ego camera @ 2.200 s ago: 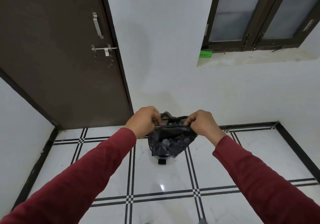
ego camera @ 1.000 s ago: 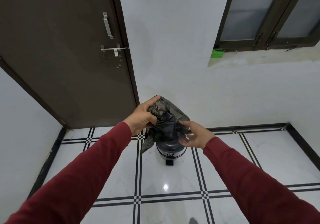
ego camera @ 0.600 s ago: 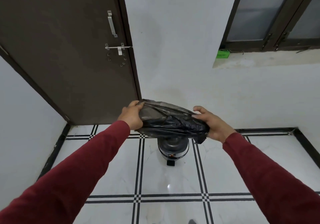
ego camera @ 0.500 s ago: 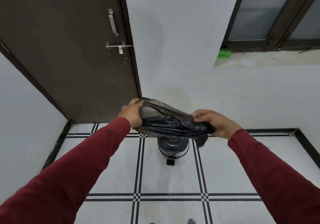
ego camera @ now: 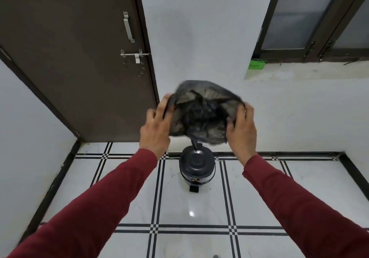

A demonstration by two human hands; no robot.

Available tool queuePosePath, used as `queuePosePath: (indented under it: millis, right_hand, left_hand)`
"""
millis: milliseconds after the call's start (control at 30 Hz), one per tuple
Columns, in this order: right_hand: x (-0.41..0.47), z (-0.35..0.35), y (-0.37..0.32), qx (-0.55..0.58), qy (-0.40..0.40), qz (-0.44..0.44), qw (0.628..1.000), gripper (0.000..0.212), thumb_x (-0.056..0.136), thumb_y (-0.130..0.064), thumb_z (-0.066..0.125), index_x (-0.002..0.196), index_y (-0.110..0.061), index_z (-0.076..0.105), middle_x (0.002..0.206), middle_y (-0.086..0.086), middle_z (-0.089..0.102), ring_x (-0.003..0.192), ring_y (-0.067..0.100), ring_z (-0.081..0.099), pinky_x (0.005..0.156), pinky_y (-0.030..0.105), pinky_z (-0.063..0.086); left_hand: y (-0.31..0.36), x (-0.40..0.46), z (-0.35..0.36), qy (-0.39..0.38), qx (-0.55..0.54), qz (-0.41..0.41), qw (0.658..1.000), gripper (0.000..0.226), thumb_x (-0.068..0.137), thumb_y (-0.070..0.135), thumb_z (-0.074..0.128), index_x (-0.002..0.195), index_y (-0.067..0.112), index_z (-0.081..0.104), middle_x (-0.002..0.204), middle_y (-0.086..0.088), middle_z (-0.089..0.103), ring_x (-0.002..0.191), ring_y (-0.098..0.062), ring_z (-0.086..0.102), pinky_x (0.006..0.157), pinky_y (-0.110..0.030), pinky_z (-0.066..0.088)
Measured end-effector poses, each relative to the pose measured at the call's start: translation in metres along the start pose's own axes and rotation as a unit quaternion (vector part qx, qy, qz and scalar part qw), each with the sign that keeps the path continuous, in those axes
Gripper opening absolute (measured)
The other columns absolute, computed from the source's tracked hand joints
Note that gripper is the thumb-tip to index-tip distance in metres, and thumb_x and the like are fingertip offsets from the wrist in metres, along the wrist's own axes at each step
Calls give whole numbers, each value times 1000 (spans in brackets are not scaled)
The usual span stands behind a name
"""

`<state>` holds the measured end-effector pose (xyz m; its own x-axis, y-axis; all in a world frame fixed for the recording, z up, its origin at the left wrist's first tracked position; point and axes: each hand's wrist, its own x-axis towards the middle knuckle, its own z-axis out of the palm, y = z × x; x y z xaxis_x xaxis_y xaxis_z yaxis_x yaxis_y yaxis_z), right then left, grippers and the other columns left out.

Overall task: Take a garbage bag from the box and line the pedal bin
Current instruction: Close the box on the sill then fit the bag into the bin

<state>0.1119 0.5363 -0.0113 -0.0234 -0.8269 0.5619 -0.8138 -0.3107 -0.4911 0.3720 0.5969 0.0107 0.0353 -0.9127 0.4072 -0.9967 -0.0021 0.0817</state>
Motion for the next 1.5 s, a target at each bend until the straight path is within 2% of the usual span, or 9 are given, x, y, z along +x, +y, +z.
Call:
queuePosePath:
  millis: [200,533,600,767,900,1033,1133,1300,1500]
  right_hand:
    - [-33,5,29,-175,-527,141,820,35,82,-8,54,111,-6,73,114,17,73,109,35,68,81,31,55]
    - [-13,0,0,61,29,10,998,44,82,-9,70,120,-8,48,123,13,45,90,29,58,73,37,53]
    - [-34,3,10,-67,-109,-29,991,41,85,0,59,125,-9,52,126,15,47,88,36,61,70,43,57]
    - [-53,-3,28,-239,-609,8,756,37,98,-30,51,123,-8,67,131,19,66,119,36,65,95,37,51]
    - [-25,-6,18,-94,-249,69,962,31,85,-6,56,116,-4,60,135,18,54,104,41,65,82,47,56]
    - [-10,-7,11,35,-1,-35,999,58,81,3,63,136,0,45,158,9,25,112,33,60,88,38,58]
    - [-43,2,32,-51,-147,-61,986,65,87,0,63,148,-5,41,159,9,28,123,34,55,97,39,55]
    - [-51,-5,41,-234,-616,21,752,20,83,-14,65,101,-12,74,103,12,74,97,30,71,77,32,57]
    - [-3,-6,29,45,-99,29,994,39,76,2,60,115,-3,58,144,14,46,104,28,61,82,33,53]
  left_hand:
    - [-25,-36,39,-387,10,-2,922,112,73,32,81,163,25,13,170,8,-3,116,-34,61,94,-45,55]
    - [14,1,6,30,-15,-17,999,108,68,-7,68,161,21,20,169,9,4,99,-30,47,52,-39,56]
    - [9,-15,24,-117,11,11,993,109,75,0,70,164,23,11,170,7,1,105,-33,54,63,-43,60]
    - [-14,-49,45,-523,23,-36,851,120,73,0,74,164,23,0,170,6,-7,117,-34,63,76,-34,57]
    - [-5,-25,29,-225,-49,-93,969,100,81,10,71,162,16,14,169,7,-16,104,-38,63,84,-48,58]
    - [10,-6,13,25,-32,-77,996,119,65,-8,71,163,20,9,171,8,-5,97,-34,53,58,-43,59]
    - [9,-22,29,-101,-3,-38,994,111,76,8,74,164,20,8,171,6,-4,104,-35,55,67,-47,60]
    - [-9,-52,54,-466,18,-48,883,107,80,15,69,164,18,3,171,5,-12,122,-33,61,97,-40,56]
    - [17,-10,25,-50,-34,-96,994,106,68,-6,67,160,14,18,171,5,-9,94,-35,56,63,-43,57]
